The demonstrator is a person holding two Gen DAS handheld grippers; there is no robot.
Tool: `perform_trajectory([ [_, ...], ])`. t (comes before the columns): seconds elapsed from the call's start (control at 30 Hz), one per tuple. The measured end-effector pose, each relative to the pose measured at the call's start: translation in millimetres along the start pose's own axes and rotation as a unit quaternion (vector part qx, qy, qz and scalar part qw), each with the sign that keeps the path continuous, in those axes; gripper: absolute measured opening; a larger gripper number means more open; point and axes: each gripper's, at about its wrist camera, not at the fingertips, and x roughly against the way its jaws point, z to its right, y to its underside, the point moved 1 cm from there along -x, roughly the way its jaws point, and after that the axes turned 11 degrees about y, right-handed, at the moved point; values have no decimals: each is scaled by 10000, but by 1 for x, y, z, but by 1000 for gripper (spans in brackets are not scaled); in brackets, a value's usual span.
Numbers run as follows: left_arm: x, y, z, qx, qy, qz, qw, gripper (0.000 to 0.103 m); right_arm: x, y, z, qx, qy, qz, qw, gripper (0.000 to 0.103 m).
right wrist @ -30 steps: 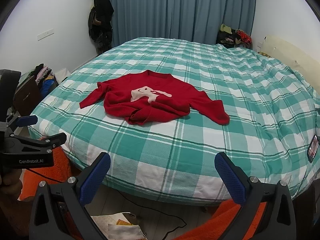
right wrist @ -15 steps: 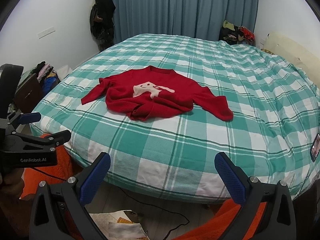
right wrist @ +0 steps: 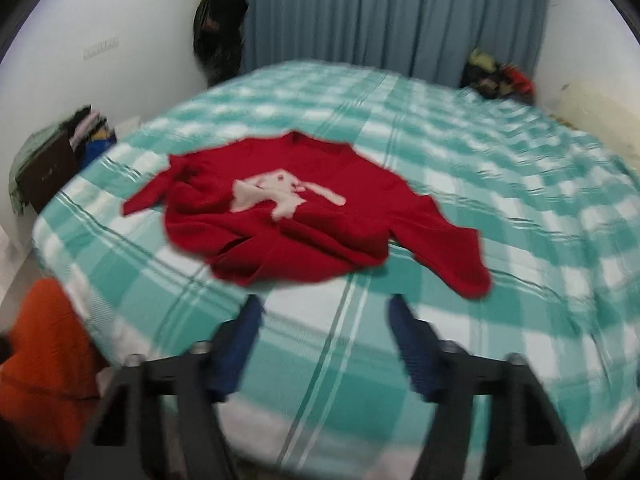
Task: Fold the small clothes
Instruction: 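Grasp the red sweater hem with the right gripper while the left gripper grasps the hem too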
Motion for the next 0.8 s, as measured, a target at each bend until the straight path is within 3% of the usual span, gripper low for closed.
perform_trajectory([
  [0.1,1,4,-10,160,-128,-40,9998,102,-73,-32,-14,479,-144,-255,9984,51],
  [0.3,-5,13,-32,451,-446,-228,9977,102,-153,-55,-61,1597,-128,-466,9860,48],
  [0.37,-9,16,-37,508,-524,-321,9968,102,-164,-53,-63,1648,-366,-605,9838,4],
  [0.43,-12,18,-42,562,-563,-372,9961,102,-151,-51,-52,1487,-397,-411,9872,3],
  [0.6,-23,21,-48,642,-504,-506,9954,102,-60,-20,21,625,-836,179,9944,3],
  [0.7,-32,18,-42,581,-424,-633,9954,102,-38,17,53,383,-774,12,9963,3],
  [0.8,-33,11,-27,402,-307,-609,9969,102,-59,62,73,300,-578,-598,9961,6],
])
